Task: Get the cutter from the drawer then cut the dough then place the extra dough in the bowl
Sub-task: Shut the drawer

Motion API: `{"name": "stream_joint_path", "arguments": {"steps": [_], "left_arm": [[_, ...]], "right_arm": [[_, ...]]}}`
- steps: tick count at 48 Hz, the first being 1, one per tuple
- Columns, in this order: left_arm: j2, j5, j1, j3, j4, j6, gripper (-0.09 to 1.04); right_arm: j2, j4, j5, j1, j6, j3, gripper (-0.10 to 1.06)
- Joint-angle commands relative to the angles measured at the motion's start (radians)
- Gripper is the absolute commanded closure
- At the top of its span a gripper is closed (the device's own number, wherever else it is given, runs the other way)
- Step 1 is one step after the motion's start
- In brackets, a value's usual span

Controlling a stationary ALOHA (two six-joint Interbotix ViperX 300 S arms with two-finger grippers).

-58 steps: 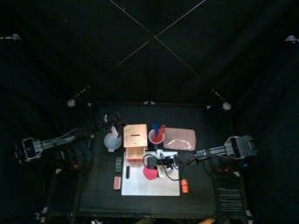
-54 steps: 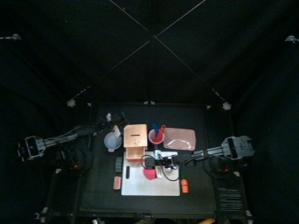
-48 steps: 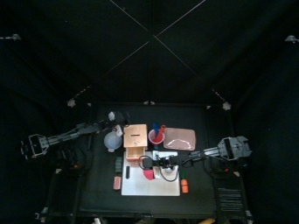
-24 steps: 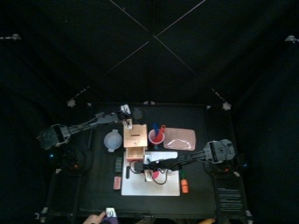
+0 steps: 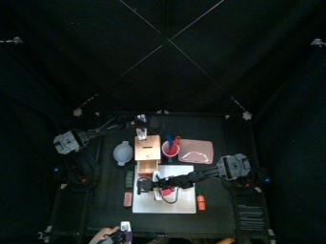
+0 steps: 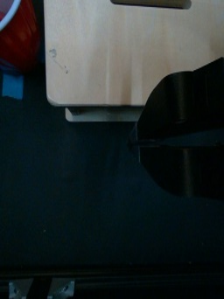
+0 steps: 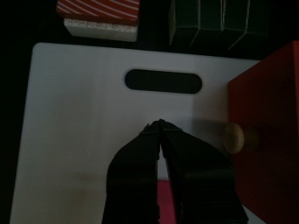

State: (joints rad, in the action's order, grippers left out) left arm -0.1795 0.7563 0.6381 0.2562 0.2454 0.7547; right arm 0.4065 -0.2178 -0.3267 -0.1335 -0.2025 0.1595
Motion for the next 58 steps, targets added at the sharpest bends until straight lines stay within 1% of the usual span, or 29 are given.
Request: {"name": "stream_joint_path", "arguments": {"steps": [1,14,25,36,48,58], "left_arm": [[-0.002,0.002,0.002,-0.037,-0.006,0.003,0.52],[-0.012,-0.002,0.002,-0.029,-0.009,0.002,0.52],[-0.018,-0.005,-0.002,-0.023,-0.009,0.003,0.52],[-0.020,-0.014,0.003,-0.023,-0.011,0.006,0.52],[-0.025,-0.020,0.003,-0.021,-0.018,0.008,0.52],[-0.032,-0.020,0.003,-0.020,-0.025,0.008,0.52]], "right_arm": [[-0.021,-0.014,-0.029,0.006,-0.003,-0.035,0.80],[-0.020,-0.057,-0.041,0.031,-0.002,-0.057,0.80],[-0.020,-0.126,-0.083,0.069,-0.005,-0.075,0.80],[-0.020,-0.155,-0.155,0.087,0.006,-0.075,0.80],[-0.011,-0.206,-0.160,0.114,0.005,-0.086,0.80],[0.008,-0.218,-0.160,0.141,0.006,-0.118,0.80]]}}
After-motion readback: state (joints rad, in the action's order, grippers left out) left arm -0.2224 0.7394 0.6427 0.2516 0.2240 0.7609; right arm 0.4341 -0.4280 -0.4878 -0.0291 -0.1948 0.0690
